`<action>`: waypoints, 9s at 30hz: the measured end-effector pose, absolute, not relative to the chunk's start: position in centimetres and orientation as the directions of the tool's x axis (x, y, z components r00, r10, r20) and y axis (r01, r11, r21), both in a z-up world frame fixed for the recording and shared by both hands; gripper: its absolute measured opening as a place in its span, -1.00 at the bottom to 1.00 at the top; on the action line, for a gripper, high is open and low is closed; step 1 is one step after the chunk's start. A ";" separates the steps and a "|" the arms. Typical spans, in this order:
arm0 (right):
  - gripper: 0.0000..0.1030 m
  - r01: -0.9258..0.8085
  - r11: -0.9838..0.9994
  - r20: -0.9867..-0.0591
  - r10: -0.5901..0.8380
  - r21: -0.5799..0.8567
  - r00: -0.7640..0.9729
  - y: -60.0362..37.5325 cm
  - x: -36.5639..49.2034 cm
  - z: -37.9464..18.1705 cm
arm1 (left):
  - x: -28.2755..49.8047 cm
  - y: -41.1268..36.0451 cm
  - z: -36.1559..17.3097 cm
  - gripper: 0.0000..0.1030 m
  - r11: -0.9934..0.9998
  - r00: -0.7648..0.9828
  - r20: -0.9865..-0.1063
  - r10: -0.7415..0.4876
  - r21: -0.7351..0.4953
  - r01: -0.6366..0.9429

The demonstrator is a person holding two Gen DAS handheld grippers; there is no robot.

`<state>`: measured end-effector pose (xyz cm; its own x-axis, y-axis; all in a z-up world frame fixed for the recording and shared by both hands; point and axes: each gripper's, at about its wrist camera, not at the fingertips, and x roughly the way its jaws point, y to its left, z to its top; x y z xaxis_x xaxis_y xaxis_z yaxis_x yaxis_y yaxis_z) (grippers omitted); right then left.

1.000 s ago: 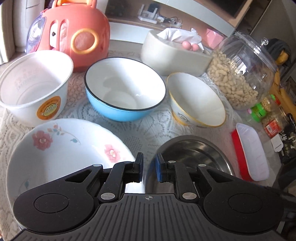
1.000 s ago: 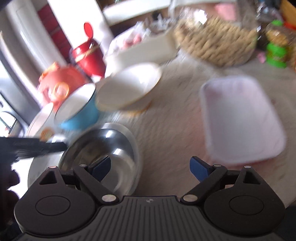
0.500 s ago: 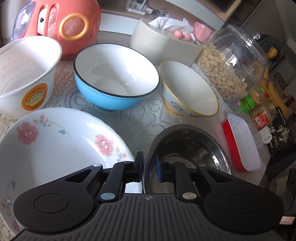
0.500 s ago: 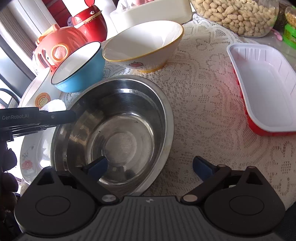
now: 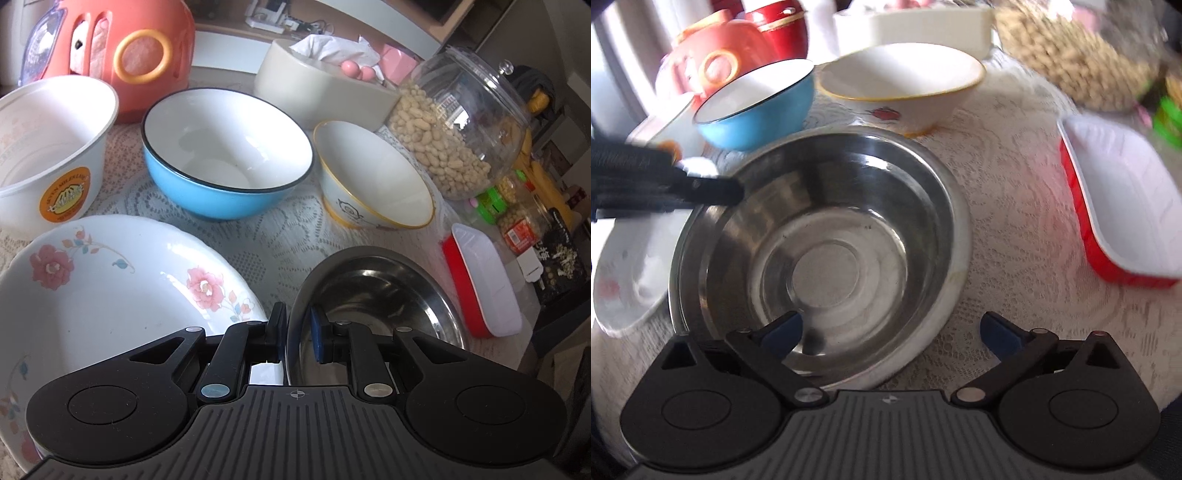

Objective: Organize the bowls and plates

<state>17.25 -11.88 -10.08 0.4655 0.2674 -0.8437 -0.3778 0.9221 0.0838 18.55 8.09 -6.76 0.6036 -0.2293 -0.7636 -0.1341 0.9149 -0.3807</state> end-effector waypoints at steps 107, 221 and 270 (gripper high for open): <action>0.24 -0.657 0.654 -0.762 0.621 0.376 0.181 -0.3 15.1 -9.6 | 8.7 21.6 -7.7 -0.34 0.688 0.511 -0.859 0.039 -0.348 -0.637; -0.27 -0.326 0.796 -0.723 0.601 0.509 0.340 -15.9 21.7 -9.9 | 17.3 8.7 -5.2 -0.51 0.834 0.533 -0.796 -0.285 -0.480 -0.271; -0.22 -0.256 0.897 -0.863 0.425 0.360 0.273 -6.6 36.8 -6.1 | 34.4 13.4 -7.6 -0.49 0.893 0.425 -0.880 -0.213 -0.352 -0.281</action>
<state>36.82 -6.57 -6.11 0.2733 0.4246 -0.8632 -0.2558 0.8971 0.3603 34.42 13.43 -7.63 0.4246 -0.2129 -0.8800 -0.2808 0.8931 -0.3515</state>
